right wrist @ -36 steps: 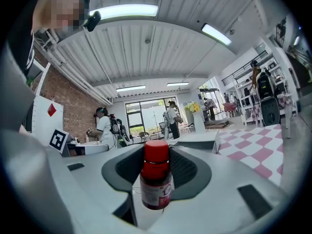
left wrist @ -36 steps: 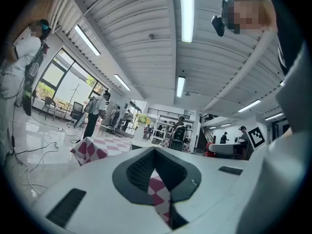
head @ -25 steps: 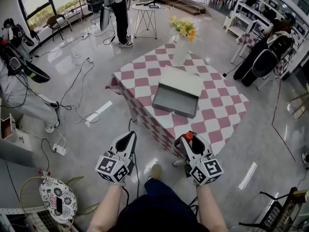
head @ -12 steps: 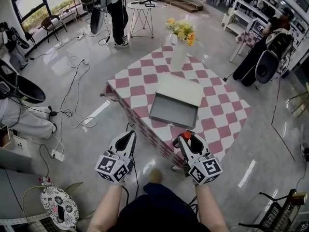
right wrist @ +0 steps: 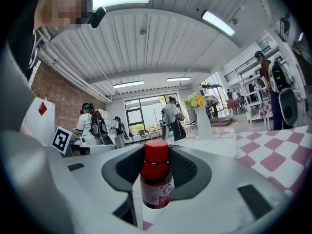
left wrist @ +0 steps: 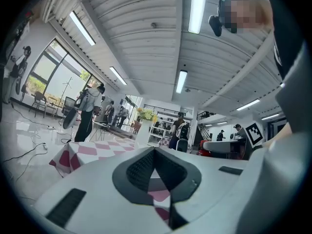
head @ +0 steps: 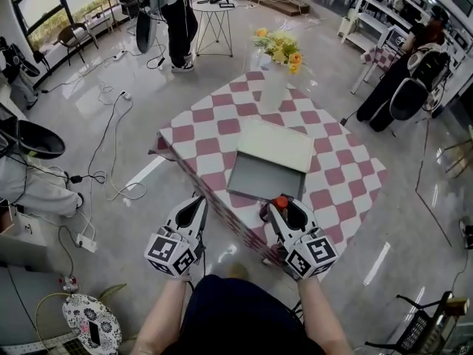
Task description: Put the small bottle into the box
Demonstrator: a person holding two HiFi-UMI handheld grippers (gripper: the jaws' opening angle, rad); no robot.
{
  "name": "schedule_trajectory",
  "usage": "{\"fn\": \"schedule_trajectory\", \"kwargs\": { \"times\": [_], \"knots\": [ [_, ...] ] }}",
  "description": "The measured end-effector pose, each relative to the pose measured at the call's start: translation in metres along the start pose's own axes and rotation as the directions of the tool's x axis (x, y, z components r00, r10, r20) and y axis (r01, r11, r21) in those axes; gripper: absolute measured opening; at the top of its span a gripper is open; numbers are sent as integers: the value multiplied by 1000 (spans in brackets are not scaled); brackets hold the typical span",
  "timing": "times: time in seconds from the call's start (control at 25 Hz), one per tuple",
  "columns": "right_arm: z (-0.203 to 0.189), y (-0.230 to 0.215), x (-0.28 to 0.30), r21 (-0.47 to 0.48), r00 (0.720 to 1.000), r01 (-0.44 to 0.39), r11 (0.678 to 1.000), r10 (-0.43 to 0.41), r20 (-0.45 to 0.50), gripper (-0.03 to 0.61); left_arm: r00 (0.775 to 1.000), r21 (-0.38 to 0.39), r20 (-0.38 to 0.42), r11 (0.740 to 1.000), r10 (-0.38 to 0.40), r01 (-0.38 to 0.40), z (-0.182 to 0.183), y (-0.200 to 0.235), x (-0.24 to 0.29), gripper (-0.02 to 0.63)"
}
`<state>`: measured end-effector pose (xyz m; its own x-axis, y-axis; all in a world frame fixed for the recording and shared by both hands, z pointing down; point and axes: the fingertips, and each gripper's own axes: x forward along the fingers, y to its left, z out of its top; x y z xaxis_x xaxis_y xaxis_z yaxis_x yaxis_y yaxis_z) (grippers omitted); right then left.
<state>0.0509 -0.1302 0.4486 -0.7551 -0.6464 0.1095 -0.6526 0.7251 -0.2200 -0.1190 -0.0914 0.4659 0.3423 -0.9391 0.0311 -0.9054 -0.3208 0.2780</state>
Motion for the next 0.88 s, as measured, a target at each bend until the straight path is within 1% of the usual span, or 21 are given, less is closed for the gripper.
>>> {"fn": "schedule_trajectory", "kwargs": {
  "times": [0.24, 0.56, 0.72, 0.88],
  "knots": [
    [4, -1, 12, -11, 1000, -15, 1000, 14, -8, 156, 1000, -3, -12, 1000, -15, 15, 1, 5, 13, 2],
    [5, -16, 29, 4, 1000, 9, 1000, -9, -14, 156, 999, -8, -28, 999, -31, 31, 2, 17, 38, 2],
    [9, -22, 41, 10, 999, 30, 999, -30, -18, 156, 997, -13, -51, 998, -63, 62, 2, 24, 55, 2],
    [15, -28, 56, 14, 999, 47, 999, -47, -18, 156, 994, -8, -64, 996, -94, 93, 10, 31, 74, 2]
  ]
}}
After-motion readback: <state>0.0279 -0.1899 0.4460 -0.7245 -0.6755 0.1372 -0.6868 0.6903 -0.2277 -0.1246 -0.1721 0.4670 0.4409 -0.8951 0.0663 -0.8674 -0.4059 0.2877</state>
